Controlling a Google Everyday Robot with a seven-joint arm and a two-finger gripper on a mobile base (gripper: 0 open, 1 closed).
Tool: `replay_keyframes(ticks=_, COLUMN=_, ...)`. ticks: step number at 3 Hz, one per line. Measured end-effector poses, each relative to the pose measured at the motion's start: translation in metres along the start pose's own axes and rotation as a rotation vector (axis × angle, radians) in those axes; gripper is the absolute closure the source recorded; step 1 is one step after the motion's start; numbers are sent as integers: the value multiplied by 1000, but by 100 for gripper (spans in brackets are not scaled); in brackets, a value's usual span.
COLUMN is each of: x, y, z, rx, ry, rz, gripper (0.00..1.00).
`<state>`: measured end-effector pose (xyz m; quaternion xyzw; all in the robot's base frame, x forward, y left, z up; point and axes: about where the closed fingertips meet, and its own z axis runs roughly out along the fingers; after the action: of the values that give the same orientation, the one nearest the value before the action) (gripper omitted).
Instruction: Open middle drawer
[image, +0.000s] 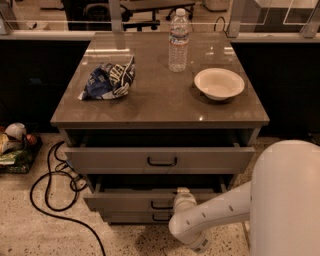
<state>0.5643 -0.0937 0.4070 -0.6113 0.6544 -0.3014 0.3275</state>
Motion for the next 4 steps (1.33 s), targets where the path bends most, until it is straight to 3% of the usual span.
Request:
replay_keyframes(ticks=3, x=-1, y=12, z=-22, rx=-30, ry=1, rz=-7, gripper=100)
replay_keyframes(ticks=4, x=-6, y=21, z=-47, rx=-96, ry=-10, rz=-39, gripper=100)
